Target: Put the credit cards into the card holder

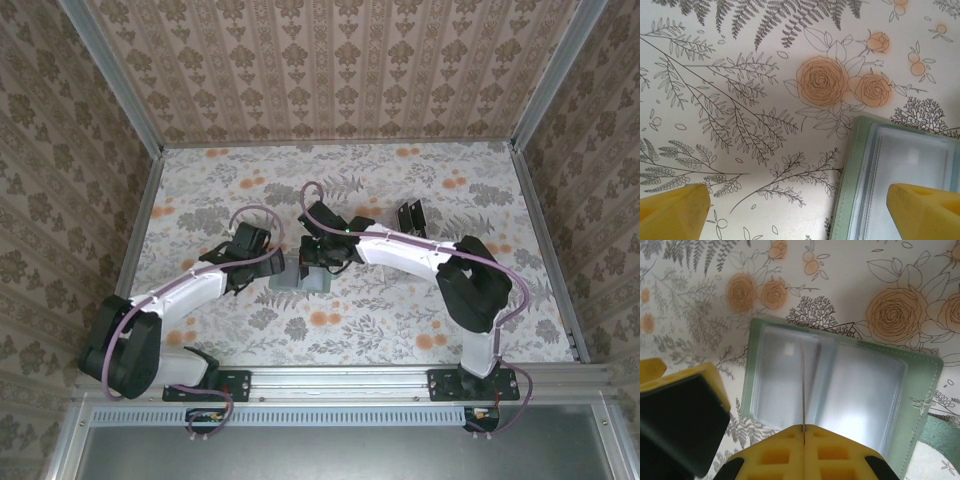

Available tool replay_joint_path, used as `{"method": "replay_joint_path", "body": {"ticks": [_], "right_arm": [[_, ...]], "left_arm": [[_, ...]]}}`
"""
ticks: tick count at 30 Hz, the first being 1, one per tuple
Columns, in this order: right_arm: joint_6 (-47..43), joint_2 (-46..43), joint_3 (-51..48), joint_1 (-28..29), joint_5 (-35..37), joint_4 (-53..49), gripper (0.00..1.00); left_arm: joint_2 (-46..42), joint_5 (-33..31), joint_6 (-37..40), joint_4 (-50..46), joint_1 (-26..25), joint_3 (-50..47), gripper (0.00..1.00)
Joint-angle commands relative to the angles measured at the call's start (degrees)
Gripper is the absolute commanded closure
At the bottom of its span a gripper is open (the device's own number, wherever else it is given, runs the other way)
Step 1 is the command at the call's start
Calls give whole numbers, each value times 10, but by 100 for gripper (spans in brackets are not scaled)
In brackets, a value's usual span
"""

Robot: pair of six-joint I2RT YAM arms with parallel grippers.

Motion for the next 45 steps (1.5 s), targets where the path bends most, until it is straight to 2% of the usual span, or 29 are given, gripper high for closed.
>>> {"method": "replay_joint_path", "body": {"ticks": [1,17,23,35,45], "right_arm": [[45,12,-5,8,32,21,100],[64,38,-24,27,57,6,100],[28,35,-38,24,57,-13,100],[-86,20,-50,-41,10,-55,100],[-85,22,-53,-53,-21,-43,100]], "left_arm": [[-11,-7,-2,-10,7,15,0],[-19,7,-2,5,19,-1,0],[-20,11,-2,3,19,1,0],[-25,29,2,4,15,2,0],[29,67,37,37,-17,33,0]]}}
